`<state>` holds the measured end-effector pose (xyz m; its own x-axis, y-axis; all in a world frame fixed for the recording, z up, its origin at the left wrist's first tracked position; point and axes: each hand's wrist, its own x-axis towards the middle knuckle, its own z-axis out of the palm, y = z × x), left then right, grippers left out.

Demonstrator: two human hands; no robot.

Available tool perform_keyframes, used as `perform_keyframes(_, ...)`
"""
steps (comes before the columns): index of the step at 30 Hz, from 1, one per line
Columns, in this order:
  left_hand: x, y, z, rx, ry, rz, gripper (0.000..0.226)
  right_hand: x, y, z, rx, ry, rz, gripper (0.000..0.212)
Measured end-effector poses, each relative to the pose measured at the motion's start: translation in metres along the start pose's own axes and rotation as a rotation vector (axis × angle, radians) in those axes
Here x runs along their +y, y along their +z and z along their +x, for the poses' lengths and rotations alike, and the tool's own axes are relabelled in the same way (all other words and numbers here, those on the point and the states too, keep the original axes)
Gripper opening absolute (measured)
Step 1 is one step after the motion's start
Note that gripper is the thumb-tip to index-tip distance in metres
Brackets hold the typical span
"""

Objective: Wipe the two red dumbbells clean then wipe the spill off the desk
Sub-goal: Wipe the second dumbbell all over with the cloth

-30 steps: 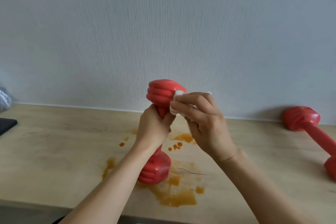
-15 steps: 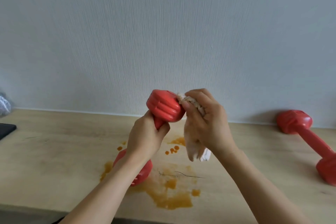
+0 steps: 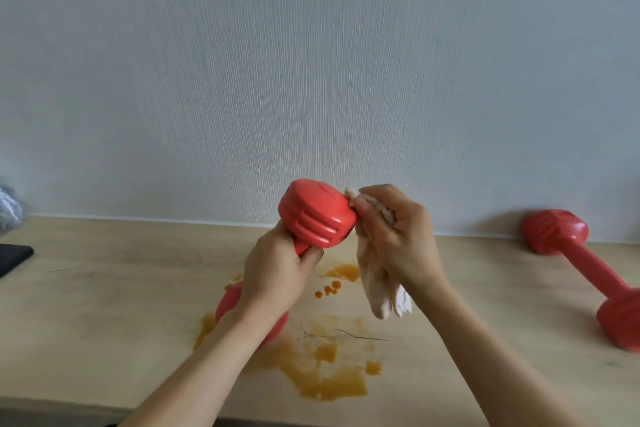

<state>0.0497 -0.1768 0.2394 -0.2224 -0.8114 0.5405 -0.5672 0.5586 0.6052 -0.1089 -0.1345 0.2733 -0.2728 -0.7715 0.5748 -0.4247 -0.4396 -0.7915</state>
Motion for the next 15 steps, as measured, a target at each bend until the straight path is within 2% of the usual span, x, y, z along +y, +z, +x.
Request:
perform_keyframes(4, 0.002, -0.001, -0.004, 0.008, 0.025, 0.055, 0.027, -0.001, -0.002, 0.006, 0.046, 0.112, -0.002, 0.012)
perform_keyframes(7, 0.007, -0.002, -0.009, 0.021, 0.064, 0.114, 0.021, -0.023, -0.009, 0.015, 0.165, 0.010, 0.018, 0.009)
perform_keyframes(9, 0.010, -0.003, -0.009, 0.007, 0.067, 0.147, 0.025, -0.035, -0.006, 0.014, 0.069, -0.106, -0.063, 0.026)
perform_keyframes(12, 0.008, -0.004, -0.006, 0.012, 0.015, 0.136, 0.030, -0.039, 0.011, -0.006, -0.250, -0.306, -0.241, 0.040)
perform_keyframes(13, 0.007, -0.005, -0.006, 0.006, 0.012, 0.140, 0.030, -0.037, 0.014, -0.011, -0.292, -0.355, -0.265, 0.039)
perform_keyframes(15, 0.007, -0.006, -0.008, -0.009, 0.028, 0.146, 0.028, -0.033, 0.016, -0.012, -0.265, -0.393, -0.233, 0.030)
